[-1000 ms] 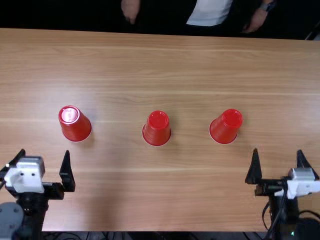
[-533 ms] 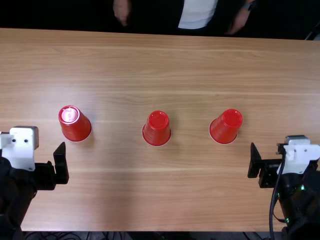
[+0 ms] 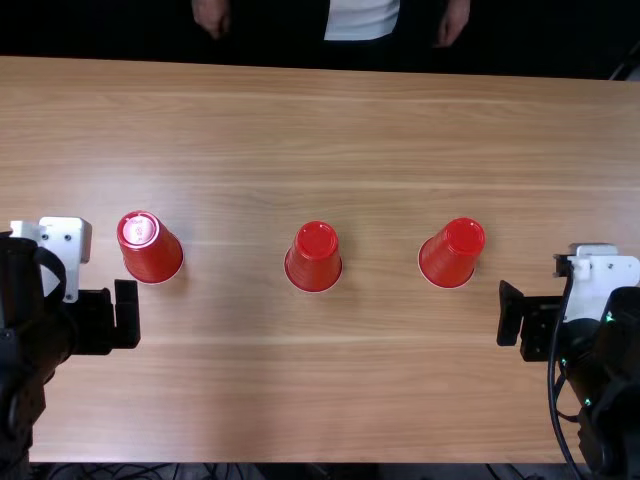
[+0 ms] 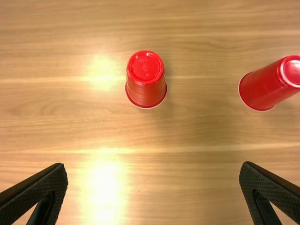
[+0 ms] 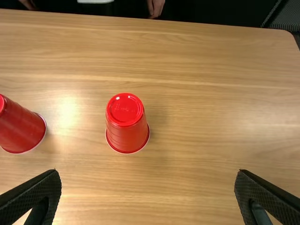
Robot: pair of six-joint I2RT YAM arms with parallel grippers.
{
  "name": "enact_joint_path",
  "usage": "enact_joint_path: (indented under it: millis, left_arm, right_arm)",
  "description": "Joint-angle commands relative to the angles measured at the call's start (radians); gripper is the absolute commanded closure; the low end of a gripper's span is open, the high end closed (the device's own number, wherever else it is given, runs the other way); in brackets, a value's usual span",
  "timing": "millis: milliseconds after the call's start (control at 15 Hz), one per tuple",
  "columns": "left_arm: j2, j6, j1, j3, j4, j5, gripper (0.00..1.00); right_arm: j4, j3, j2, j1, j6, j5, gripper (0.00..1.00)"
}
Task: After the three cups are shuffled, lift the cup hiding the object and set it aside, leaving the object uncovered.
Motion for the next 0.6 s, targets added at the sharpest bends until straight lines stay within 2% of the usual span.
enact_joint_path:
  millis: [0,67,200,533]
  left_arm:
    - [0.015,-0.011,0.002,0.032,-0.003,0.007,0.00]
    - [0.035,-0.009,0.002,0.029,-0.001,0.005,0.00]
    - [0.087,-0.009,0.001,0.029,0.001,0.009,0.00]
    - [0.245,-0.009,-0.001,0.033,0.089,0.003,0.00]
  right_arm:
    - [-0.007,0.029,0.005,-0.009,0.028,-0.004,0.00]
    - [-0.044,0.029,0.007,-0.006,0.028,-0.006,0.00]
    - [-0.085,0.023,0.016,-0.008,0.028,-0.023,0.00]
    - [-0.072,0.028,0.043,-0.008,0.030,-0.025,0.00]
